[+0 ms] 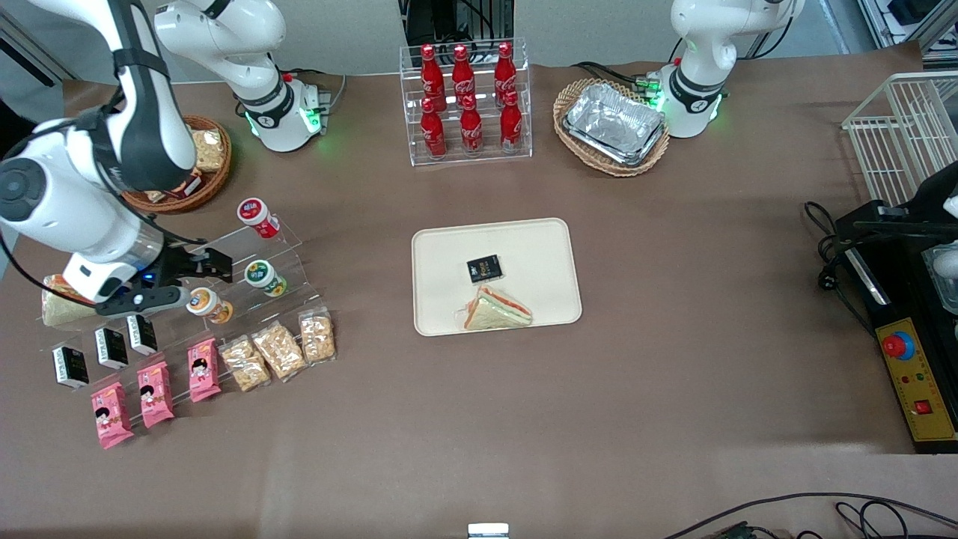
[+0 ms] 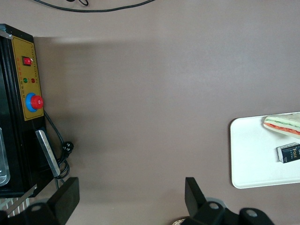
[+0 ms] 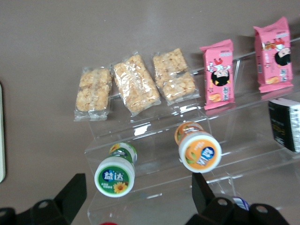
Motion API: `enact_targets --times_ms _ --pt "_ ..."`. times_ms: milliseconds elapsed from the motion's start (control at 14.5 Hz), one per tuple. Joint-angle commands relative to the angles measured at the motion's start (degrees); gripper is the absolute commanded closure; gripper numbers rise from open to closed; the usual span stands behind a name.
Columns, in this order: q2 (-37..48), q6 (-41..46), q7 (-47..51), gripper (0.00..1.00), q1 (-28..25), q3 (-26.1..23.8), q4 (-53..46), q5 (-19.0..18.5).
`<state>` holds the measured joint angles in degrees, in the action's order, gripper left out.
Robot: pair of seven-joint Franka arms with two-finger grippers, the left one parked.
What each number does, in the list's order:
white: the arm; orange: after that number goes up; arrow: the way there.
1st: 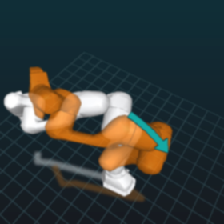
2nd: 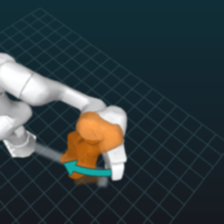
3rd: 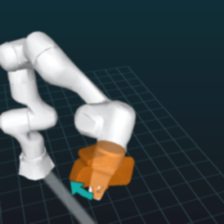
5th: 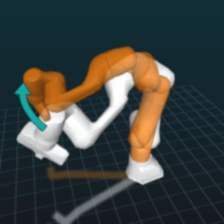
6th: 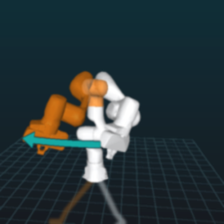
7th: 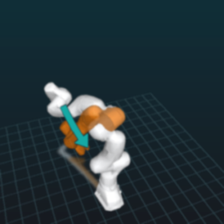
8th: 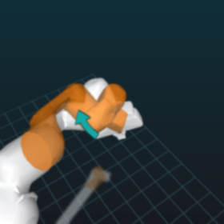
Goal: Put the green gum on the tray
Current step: 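Lower the open right gripper around the green-labelled gum jar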
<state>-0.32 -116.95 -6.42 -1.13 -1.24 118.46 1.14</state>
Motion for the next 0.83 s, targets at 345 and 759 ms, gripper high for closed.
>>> enact_targets --times_ms 345,759 --pt "3.5 -14.0 4.7 0.0 -3.0 -0.1 14.2 1.5" --pt "3.9 -19.1 5.5 0.0 -4.0 -0.1 19.2 1.5"
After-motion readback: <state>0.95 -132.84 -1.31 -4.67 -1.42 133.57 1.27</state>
